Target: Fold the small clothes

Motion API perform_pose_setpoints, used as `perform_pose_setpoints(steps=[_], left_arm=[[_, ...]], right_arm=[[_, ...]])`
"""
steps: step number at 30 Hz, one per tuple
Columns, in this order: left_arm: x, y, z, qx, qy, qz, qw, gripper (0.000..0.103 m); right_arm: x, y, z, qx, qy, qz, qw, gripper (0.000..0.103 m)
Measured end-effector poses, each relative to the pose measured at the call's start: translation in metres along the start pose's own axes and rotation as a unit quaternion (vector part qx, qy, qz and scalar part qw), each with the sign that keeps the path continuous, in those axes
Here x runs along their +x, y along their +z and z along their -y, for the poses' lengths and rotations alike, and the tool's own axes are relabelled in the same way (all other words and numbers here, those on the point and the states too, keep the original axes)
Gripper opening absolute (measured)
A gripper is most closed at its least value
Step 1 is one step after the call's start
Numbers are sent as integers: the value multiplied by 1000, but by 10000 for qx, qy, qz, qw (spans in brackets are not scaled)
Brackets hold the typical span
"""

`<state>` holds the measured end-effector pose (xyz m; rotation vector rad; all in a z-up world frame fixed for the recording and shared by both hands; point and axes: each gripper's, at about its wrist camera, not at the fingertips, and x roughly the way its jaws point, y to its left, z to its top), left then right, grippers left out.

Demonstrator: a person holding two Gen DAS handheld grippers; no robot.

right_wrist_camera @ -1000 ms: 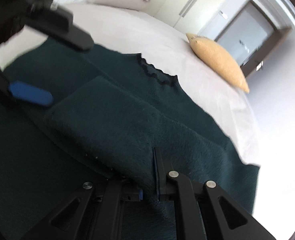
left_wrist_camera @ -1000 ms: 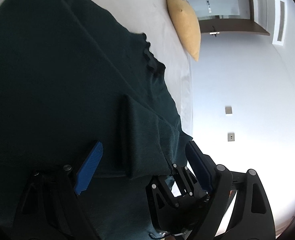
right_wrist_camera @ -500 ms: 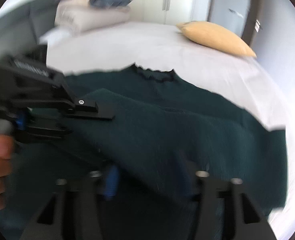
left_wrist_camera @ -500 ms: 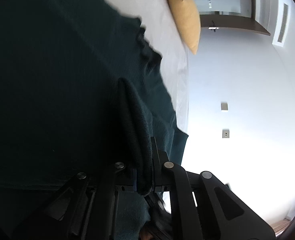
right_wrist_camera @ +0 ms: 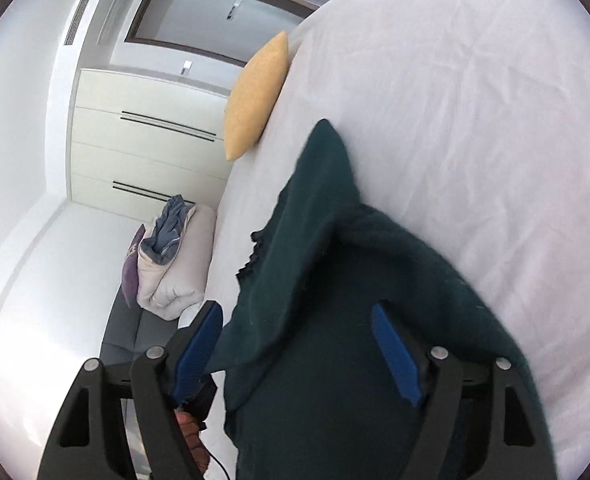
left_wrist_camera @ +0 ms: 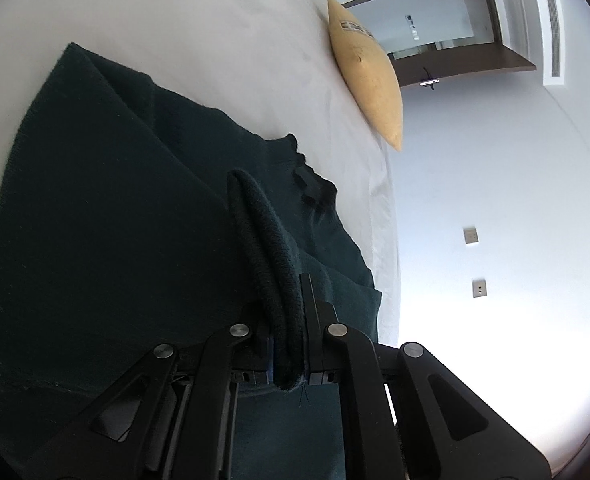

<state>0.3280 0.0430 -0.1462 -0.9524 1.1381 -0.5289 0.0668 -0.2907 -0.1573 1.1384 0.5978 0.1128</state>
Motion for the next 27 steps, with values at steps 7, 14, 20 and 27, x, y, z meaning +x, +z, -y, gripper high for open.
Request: perform_pose_setpoints(steps=[7,14,20,27], left_arm=[[-20,6,-5,108,102,78,9999,7],[-17,7,-23,21,154,32,9999,7],[-21,12,-31,-59,164,133,9998,7],[-17,6,-46,-103,275,45,9996,7]], right_arm=[[24,27,13,1097,570,200,9921,81],[42,34,21,1445,562,91,9879,81],[50,39,22,1616,636,116,9847,83],[61,43,21,1491,529,121,9873,83]])
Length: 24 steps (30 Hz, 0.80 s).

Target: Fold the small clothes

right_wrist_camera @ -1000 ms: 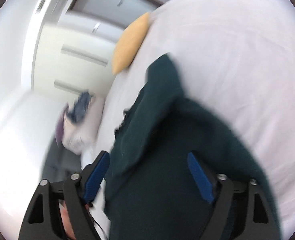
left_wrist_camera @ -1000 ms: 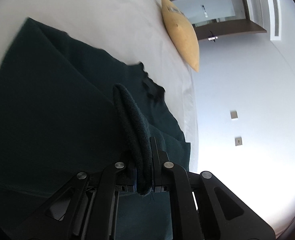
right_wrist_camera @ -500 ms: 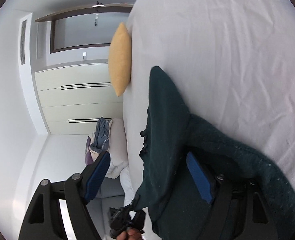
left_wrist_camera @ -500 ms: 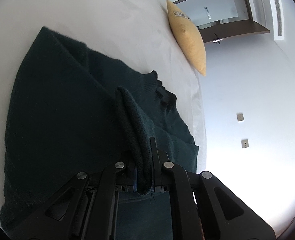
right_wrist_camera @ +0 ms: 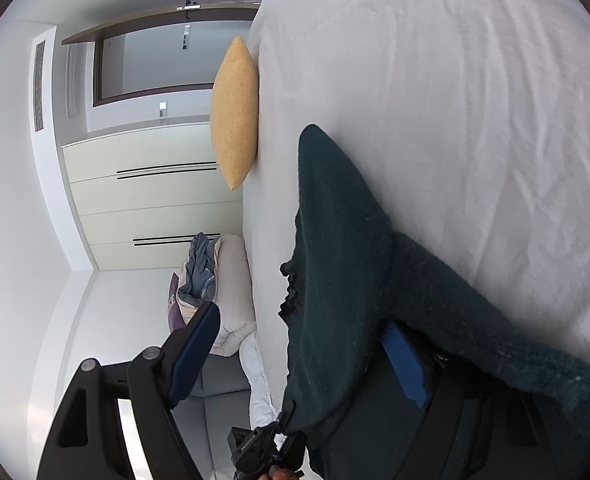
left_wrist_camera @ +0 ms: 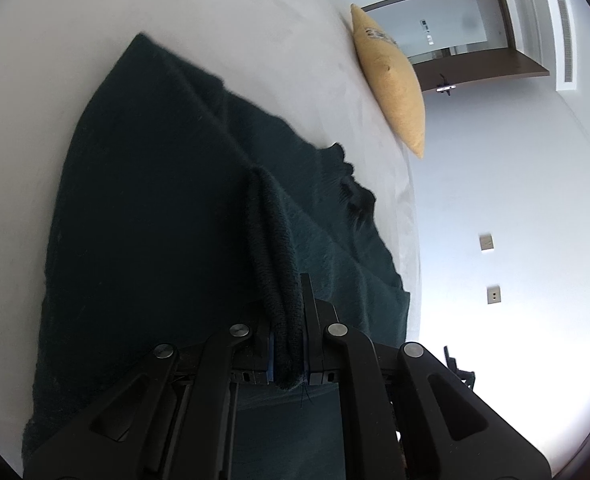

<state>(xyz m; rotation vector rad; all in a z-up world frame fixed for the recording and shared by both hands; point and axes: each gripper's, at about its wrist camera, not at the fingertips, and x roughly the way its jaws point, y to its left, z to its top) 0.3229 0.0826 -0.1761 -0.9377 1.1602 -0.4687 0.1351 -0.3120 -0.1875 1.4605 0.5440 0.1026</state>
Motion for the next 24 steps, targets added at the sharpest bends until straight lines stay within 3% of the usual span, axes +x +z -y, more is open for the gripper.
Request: perform_pose_setpoints(steps=[4,9,14,24], left_arm=[[4,-3,-13,-69,18,-101,9999,7],[9,-7,-9,142,110,-161,9997,7],[13,-12,-8,218,102,-174,9996,7],[16,-17,-11,253,43,-222,9994,8]], right_arm=[[0,5,-2,-200,-104,76,9997,82],[-14,21,18,159,217,338,9991,71],[-18,21,24,129,283,395,9987,62],[-18,13,14,-213,-61,220,9995,62]])
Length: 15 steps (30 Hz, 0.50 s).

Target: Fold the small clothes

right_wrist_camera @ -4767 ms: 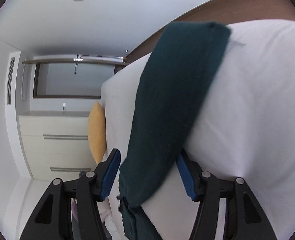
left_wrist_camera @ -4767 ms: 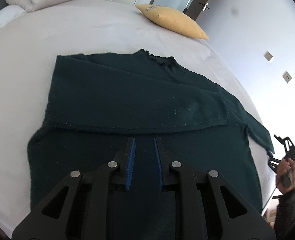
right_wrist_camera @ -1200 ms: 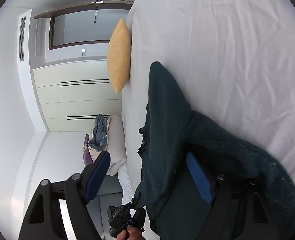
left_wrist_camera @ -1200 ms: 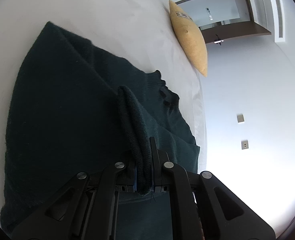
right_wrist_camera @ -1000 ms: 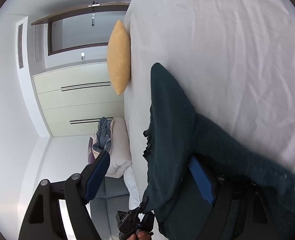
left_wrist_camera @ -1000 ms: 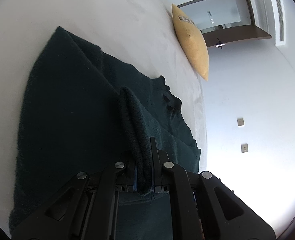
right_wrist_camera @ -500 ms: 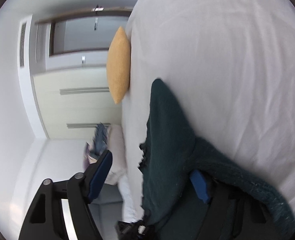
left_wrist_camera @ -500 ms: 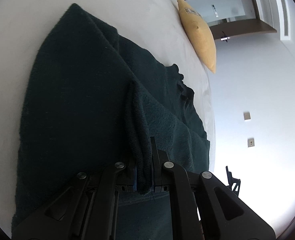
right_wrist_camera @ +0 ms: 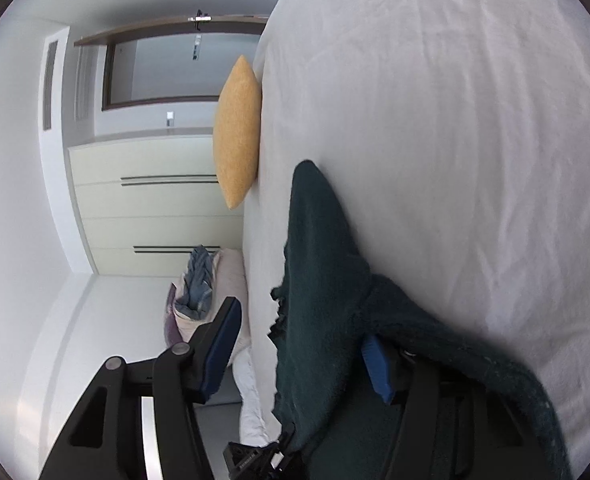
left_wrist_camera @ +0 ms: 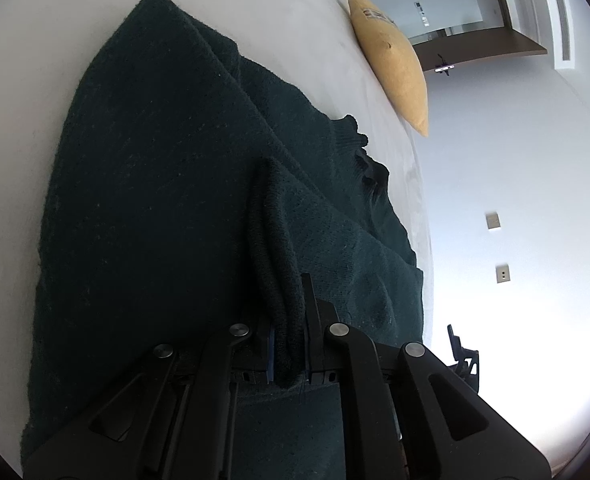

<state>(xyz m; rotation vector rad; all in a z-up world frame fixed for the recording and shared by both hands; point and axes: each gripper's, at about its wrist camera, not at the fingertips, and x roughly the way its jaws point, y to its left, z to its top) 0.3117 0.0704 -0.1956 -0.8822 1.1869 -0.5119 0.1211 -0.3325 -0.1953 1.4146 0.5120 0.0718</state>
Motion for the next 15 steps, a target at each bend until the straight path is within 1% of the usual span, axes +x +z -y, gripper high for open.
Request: perform_pose_setpoints(steps=[3,5,7,9,11,15], left_arm=[[0,3,-1,-40,-11,-107,9999,8],[-1,4,-1,-66,-2,-149,9999,8],[-1,5,-1,-98,12,-163,9998,9],[-1,5,0,-104,41,-176,9998,9],[-1,7,0,-108,57,-206,9997,9],[-2,11,-1,-147,28,-230,9996,9]], right_arm=[[-13,-6,-3,66,-39,-58,10000,70],[-30,-12,-4,184,9,37,9998,79],[-41,-20,-6,208,7,70,9998,83],[-44,-28,-13,128,-37,-25,9999,83],[-42,-33,-29,-101,15,-175,9998,83],[-27,-32,-66,-787,-38,-232,9966,83]])
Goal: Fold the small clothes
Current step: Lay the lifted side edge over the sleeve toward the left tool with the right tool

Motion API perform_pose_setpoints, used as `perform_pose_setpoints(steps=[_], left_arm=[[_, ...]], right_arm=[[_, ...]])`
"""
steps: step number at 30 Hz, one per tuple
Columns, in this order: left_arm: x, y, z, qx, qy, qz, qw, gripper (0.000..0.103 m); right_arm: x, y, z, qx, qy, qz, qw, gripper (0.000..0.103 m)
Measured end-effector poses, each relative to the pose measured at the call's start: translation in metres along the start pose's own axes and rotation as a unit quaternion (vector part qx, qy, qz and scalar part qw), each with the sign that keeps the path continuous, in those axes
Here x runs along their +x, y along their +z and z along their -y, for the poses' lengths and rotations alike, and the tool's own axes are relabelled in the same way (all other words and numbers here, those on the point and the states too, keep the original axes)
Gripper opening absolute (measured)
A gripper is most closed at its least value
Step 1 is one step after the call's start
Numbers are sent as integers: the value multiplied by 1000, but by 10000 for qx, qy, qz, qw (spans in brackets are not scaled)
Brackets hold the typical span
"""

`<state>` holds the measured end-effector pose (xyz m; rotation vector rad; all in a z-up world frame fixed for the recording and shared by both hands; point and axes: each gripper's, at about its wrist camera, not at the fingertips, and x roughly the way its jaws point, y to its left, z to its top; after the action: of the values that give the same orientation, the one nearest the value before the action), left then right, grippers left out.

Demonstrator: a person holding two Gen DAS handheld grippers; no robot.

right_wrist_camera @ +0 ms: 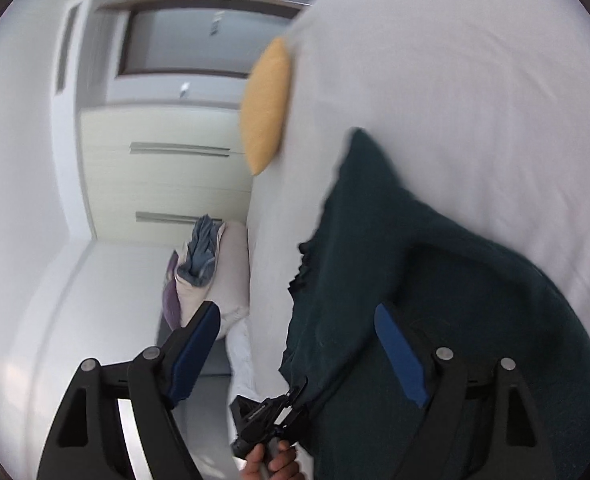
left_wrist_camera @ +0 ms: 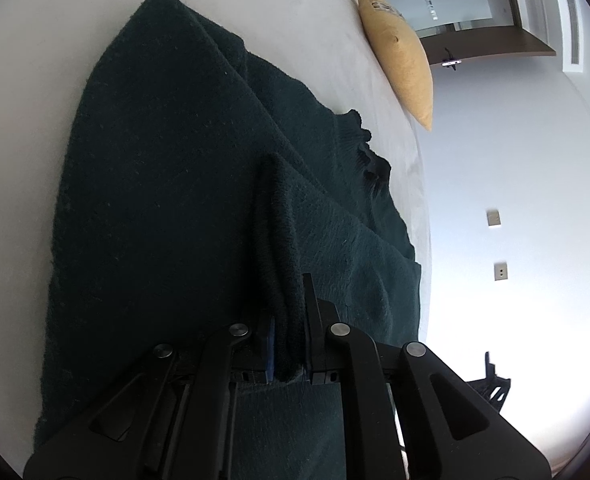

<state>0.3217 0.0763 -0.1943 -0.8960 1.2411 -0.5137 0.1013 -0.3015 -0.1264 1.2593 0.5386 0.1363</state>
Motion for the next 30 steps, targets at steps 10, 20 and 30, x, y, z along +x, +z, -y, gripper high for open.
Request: perform_pose_setpoints(steps=[10,20,30], left_arm=[[-5,-1,1,316,154,257,9991,9],[-15,-3,-2,441,238,354,9981,8],[-21,-10,-7,413,288,444,9977,8]], right_arm=[[46,4,-20,-502,-236,-296,9980,83],[79,15,-8,-558,-606,-463,9955,83],[90,24,1,-727,-827,-630,9919,89]])
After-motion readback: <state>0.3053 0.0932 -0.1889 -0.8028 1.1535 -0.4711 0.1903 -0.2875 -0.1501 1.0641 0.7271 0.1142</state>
